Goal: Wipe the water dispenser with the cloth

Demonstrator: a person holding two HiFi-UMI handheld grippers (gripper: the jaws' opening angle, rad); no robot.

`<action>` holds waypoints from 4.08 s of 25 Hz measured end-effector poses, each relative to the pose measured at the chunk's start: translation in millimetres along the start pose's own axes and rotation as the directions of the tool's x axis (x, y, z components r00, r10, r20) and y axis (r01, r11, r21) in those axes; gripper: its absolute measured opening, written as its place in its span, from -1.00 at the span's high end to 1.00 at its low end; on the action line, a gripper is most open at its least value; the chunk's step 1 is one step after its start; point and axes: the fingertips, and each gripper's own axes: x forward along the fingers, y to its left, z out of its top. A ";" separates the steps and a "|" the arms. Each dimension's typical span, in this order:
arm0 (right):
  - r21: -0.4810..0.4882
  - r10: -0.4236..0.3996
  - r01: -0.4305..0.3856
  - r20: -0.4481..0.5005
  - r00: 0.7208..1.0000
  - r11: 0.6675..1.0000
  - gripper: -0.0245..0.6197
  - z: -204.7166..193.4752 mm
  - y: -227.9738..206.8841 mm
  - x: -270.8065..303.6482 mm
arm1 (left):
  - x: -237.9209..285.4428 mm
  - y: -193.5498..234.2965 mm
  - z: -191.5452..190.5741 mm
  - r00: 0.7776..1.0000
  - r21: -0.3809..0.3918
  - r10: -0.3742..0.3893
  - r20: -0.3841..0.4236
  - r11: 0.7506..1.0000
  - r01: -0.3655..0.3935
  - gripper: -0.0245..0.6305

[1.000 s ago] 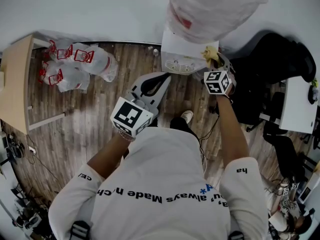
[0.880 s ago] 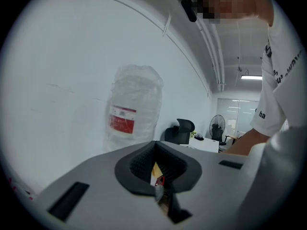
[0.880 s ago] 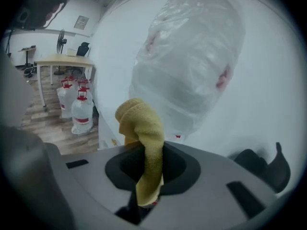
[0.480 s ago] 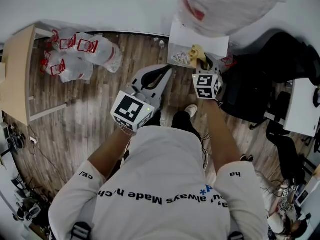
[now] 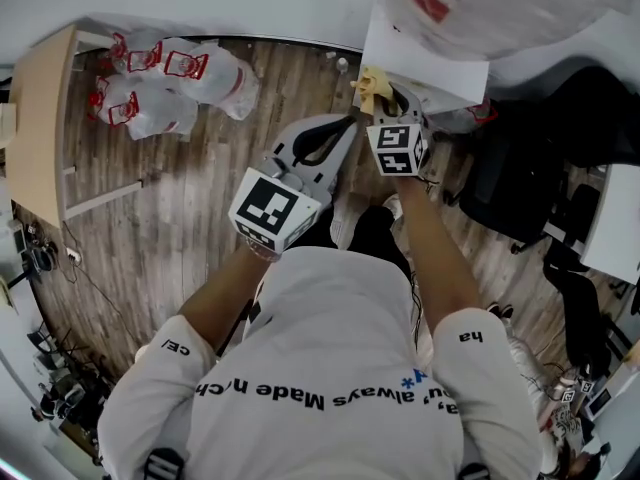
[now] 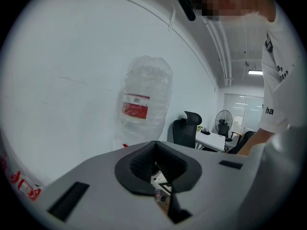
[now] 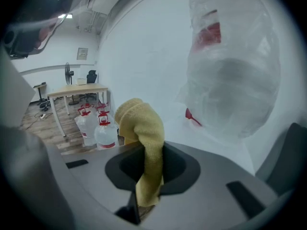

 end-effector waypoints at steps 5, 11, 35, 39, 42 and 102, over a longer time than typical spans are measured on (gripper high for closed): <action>0.003 0.018 -0.018 -0.021 1.000 1.000 0.73 -4.4 16.5 27.3 | -4.0 8.3 -7.5 1.000 -0.012 0.019 -0.019 1.000 -0.019 0.87; 0.029 0.008 -0.006 -0.064 0.998 1.000 0.73 -18.7 19.5 50.6 | -5.8 16.6 -18.1 0.998 -0.023 0.029 -0.051 0.999 -0.030 0.87; 0.079 -0.087 0.095 -0.092 0.992 0.992 0.74 -41.0 -23.3 32.9 | 14.7 -7.3 -26.3 0.997 -0.026 -0.019 -0.078 1.000 0.017 0.87; 0.084 -0.100 0.109 -0.100 0.990 0.990 0.74 -47.4 -33.8 26.9 | 20.6 -16.2 -24.8 0.997 -0.024 -0.032 -0.076 0.999 0.031 0.87; 0.091 -0.109 0.118 -0.103 0.989 0.989 0.74 -51.0 -40.7 23.5 | 24.4 -20.6 -24.4 0.996 -0.023 -0.039 -0.077 0.999 0.038 0.87; 0.174 -0.274 0.316 -0.228 0.934 0.933 0.74 -152.9 -190.4 -54.8 | 88.2 -112.5 -22.7 0.984 0.003 -0.156 -0.085 0.988 0.156 0.87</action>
